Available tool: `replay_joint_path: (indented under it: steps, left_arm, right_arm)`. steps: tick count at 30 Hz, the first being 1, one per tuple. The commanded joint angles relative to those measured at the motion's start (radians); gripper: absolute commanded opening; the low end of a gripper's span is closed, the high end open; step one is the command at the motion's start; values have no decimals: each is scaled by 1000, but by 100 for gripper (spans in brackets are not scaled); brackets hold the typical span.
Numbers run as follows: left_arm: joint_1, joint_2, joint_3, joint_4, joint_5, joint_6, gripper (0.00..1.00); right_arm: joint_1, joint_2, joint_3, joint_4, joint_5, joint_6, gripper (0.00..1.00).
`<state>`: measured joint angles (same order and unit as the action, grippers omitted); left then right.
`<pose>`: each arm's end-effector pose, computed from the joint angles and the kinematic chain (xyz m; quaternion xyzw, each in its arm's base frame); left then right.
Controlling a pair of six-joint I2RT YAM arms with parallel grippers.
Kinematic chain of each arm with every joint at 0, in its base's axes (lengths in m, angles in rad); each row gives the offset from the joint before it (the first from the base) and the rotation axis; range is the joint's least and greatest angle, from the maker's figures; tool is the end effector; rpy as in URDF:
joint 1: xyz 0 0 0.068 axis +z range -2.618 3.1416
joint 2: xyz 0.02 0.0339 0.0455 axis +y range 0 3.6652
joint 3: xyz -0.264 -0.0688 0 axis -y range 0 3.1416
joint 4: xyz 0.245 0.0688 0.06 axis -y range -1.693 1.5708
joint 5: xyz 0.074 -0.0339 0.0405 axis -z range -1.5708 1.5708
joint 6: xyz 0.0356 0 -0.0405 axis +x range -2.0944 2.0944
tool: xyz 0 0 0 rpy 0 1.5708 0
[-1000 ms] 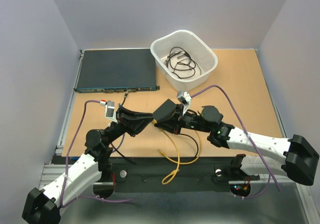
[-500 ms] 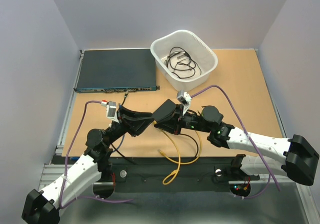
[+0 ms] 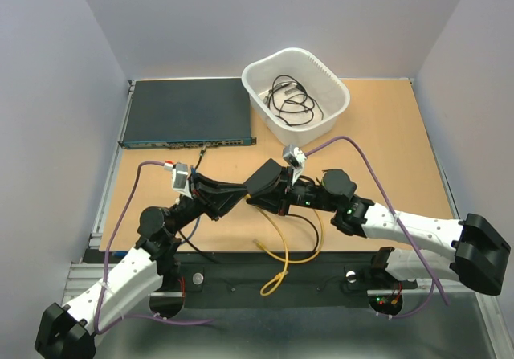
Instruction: Insert the plug into the switch port
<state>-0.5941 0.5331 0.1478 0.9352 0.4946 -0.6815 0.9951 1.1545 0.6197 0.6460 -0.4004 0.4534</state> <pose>0.0999 -0.0879 0.2662 0.1927 0.4826 -0.5998 0.6085 0.1303 0.2263 0.2936 -0.3176 0.5899 0.5833 0.4592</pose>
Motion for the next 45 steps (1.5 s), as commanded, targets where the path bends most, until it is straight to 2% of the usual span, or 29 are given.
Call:
replay_joint_path:
  steps: [1,4,8,11,12,14,15,18,21,22,25,31,45]
  left_arm:
    - [-1,10,7,57,35,10,29]
    - [-1,18,9,65,44,7,23]
    - [-3,13,4,63,41,-1,2]
    - [-3,8,15,21,10,-3,0]
    - [-1,8,24,-4,-7,-1,0]
    - [-3,10,56,-105,-62,8,0]
    - [-3,14,67,-178,-109,8,0]
    - [-3,21,117,-316,-209,-7,0]
    - [-1,37,165,-412,-301,-79,0]
    - [-3,47,194,-485,-362,-123,0]
    - [-3,91,228,-565,-413,-161,0]
    - [-3,140,265,-566,-409,-187,0]
    - [-6,163,257,-541,-415,-197,0]
  right_arm:
    - [-1,-4,31,113,-14,13,0]
    - [-1,1,37,119,-9,13,0]
    - [-1,8,40,121,-6,16,0]
    - [-3,-1,32,119,23,16,0]
    - [-3,-6,29,115,34,11,4]
    - [-3,-24,64,37,104,-56,21]
    - [-1,-50,84,-88,145,-85,40]
    - [-1,-90,161,-311,335,-186,58]
    - [-3,-114,192,-408,455,-240,58]
    - [-1,-128,190,-417,468,-248,58]
    - [0,-131,190,-440,483,-252,58]
    - [14,-46,219,-468,522,-271,54]
    - [60,142,313,-431,503,-280,53]
